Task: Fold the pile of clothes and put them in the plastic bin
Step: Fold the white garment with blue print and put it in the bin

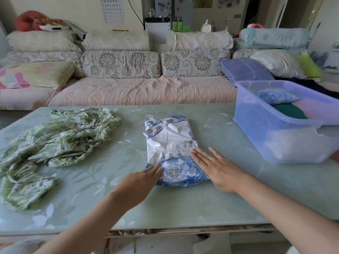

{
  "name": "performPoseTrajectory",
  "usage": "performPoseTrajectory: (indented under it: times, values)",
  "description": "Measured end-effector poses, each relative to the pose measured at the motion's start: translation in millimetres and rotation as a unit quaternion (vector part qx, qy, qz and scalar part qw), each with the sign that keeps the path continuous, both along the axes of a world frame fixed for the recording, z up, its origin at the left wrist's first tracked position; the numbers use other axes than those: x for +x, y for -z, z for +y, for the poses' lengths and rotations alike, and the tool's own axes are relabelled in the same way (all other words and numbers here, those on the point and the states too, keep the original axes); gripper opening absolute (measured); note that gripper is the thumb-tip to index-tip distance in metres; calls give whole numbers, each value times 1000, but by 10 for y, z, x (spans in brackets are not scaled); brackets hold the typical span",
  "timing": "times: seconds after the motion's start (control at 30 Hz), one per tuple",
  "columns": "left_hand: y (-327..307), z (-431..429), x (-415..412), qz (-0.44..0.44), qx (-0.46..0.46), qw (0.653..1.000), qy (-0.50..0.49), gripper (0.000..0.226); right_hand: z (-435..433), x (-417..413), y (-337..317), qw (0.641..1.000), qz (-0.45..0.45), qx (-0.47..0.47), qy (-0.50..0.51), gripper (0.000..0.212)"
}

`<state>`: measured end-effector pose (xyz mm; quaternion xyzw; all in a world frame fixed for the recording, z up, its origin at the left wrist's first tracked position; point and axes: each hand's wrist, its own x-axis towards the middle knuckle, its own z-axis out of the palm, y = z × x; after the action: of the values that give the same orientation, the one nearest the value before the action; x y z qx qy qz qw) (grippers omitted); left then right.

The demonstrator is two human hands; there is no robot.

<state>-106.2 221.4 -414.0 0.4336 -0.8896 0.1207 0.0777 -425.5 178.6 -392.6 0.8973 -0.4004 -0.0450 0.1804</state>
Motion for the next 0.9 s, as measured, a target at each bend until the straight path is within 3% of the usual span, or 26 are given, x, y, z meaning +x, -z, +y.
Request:
performPoseTrajectory:
  times: [0.13,0.2,0.27,0.43,0.57,0.67,0.73,0.77,0.9]
  values:
    - [-102,88,-144,36,-36,999,2,65,22,88,-57,999,-22,37,10,87]
    - [-168,116,-293,71,-16,997,-17,79,73,158,-129,995,-18,99,24,100]
    - [-183,122,-428,78,16,997,-22,91,96,235,-172,994,-18,102,13,105]
    - [-100,-48,-434,115,157,978,-71,95,13,342,-155,995,-53,82,14,90]
    - [-164,-216,-299,144,177,969,-96,73,-112,344,-218,981,-118,152,27,63]
    - [-516,-228,-293,200,231,939,-159,47,-168,315,-403,931,-230,268,95,49]
    - [-720,-274,-236,227,262,915,-205,28,-214,275,-545,894,-290,315,131,23]
    - [-784,-306,-198,264,279,898,-214,24,-246,255,-595,883,-309,326,134,20]
    - [-880,-392,-152,458,358,784,-217,33,-366,220,-617,808,-414,383,170,28]
